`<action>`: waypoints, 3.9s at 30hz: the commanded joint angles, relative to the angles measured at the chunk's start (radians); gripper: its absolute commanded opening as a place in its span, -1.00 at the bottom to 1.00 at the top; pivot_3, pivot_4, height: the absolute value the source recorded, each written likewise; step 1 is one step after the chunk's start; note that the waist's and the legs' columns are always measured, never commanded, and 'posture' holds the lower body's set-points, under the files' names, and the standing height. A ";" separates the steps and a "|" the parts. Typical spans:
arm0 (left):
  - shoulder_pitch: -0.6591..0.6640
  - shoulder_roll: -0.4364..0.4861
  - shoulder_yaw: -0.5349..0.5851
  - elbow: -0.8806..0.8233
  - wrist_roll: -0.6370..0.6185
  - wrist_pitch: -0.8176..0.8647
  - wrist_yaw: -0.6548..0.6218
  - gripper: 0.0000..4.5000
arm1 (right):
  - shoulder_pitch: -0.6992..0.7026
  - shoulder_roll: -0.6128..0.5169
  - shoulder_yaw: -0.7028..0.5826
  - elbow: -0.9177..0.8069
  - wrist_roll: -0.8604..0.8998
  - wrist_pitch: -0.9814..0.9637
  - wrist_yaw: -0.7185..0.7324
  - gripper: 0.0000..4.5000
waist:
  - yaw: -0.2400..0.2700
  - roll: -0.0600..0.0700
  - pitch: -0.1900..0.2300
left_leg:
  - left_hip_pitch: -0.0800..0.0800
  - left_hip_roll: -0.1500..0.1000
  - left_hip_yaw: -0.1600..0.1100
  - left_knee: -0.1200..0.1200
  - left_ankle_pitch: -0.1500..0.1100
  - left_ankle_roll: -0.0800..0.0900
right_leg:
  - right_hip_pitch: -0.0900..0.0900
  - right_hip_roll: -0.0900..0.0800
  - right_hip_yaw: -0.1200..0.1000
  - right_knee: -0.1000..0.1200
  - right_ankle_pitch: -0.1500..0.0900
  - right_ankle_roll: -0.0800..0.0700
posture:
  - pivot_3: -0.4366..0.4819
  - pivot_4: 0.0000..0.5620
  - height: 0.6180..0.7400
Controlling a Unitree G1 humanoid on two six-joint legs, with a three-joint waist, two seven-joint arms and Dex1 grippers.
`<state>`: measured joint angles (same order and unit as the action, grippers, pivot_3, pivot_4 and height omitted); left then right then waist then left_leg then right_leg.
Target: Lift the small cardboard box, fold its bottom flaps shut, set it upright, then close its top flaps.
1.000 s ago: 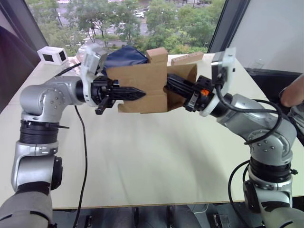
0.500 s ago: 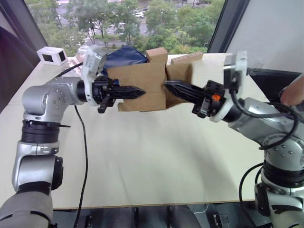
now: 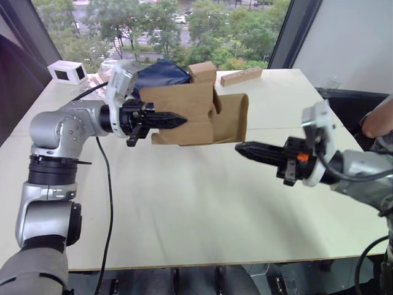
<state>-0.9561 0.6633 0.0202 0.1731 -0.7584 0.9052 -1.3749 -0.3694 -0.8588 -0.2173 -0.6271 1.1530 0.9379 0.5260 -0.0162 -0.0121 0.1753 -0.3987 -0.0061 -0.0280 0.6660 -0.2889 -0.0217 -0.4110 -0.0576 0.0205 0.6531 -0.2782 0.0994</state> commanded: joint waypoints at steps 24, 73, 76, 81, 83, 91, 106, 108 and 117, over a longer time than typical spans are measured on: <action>-0.002 0.022 0.005 -0.111 -0.048 0.038 -0.029 -1.00 | -0.131 0.217 0.108 0.029 -0.153 -0.114 -0.009 -0.97 | 0.003 0.000 0.000 | -0.001 0.000 -0.001 0.001 0.000 0.000 | 0.000 0.001 0.000 0.000 0.000 0.000 | -0.05 -0.47 1.00; -0.066 -0.014 0.013 -0.010 -0.040 -0.023 -0.019 -1.00 | -0.141 0.321 -0.011 0.198 -0.067 -0.205 0.021 -0.97 | 0.003 0.001 0.000 | -0.002 0.000 -0.001 0.002 0.000 0.000 | 0.000 0.001 0.001 0.001 0.000 0.000 | -0.05 -0.47 1.00; -0.073 -0.012 0.009 -0.001 -0.031 -0.024 -0.030 -1.00 | -0.136 0.334 -0.012 0.200 -0.051 -0.202 0.016 -0.97 | 0.001 0.001 0.000 | -0.001 0.000 -0.001 0.002 0.000 0.000 | -0.001 0.001 0.001 0.001 0.000 0.000 | -0.05 -0.47 1.00; -0.096 -0.012 0.005 0.023 -0.024 -0.028 -0.043 -1.00 | -0.122 0.369 -0.017 0.224 -0.008 -0.207 0.025 -0.76 | 0.001 0.001 0.000 | -0.001 0.000 -0.001 0.001 0.000 0.000 | -0.001 0.002 0.001 0.001 0.000 0.000 | -0.05 -0.47 1.00; -0.099 -0.013 0.005 0.026 -0.022 -0.029 -0.045 -1.00 | -0.116 0.387 -0.026 0.235 0.027 -0.202 0.026 -0.54 | 0.001 0.001 0.000 | -0.001 0.000 -0.001 0.001 0.000 0.000 | -0.001 0.001 0.001 0.001 0.000 0.000 | -0.05 -0.47 1.00; -0.112 -0.018 0.004 0.036 -0.015 -0.023 -0.050 -1.00 | -0.123 0.487 -0.064 0.294 0.184 -0.203 -0.010 0.84 | 0.001 0.001 0.000 | -0.001 0.000 -0.001 0.001 0.000 0.000 | -0.001 0.001 0.001 0.001 0.000 0.000 | -0.05 -0.47 1.00; -0.111 -0.007 0.018 0.030 -0.020 -0.014 -0.037 -1.00 | -0.114 0.583 -0.064 0.331 0.341 -0.199 -0.043 0.84 | 0.000 0.001 0.000 | -0.001 0.000 -0.001 0.001 0.000 0.000 | -0.002 0.001 0.001 0.002 0.000 0.000 | -0.05 -0.47 1.00; -0.110 -0.007 0.018 0.030 -0.021 -0.014 -0.037 -1.00 | -0.110 0.588 -0.059 0.329 0.339 -0.205 -0.049 0.84 | 0.000 0.001 0.000 | -0.001 0.000 -0.001 0.001 0.000 0.000 | -0.002 0.001 0.001 0.002 0.000 0.000 | -0.05 -0.47 1.00; -0.110 -0.008 0.022 0.029 -0.024 -0.012 -0.032 -1.00 | -0.092 0.608 -0.037 0.325 0.282 -0.232 -0.067 -0.05 | -0.001 0.001 0.000 | -0.001 0.000 -0.001 0.001 0.000 0.000 | -0.002 0.001 0.001 0.002 0.000 0.000 | -0.05 -0.47 1.00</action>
<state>-1.0358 0.6441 0.0150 0.2230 -0.7737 0.8914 -1.4102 -0.4579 -0.2595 -0.2544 -0.2731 1.4348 0.7263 0.4629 -0.0167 -0.0113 0.1754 -0.4001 -0.0058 -0.0286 0.6674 -0.2887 -0.0220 -0.4127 -0.0562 0.0216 0.6554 -0.2781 0.0995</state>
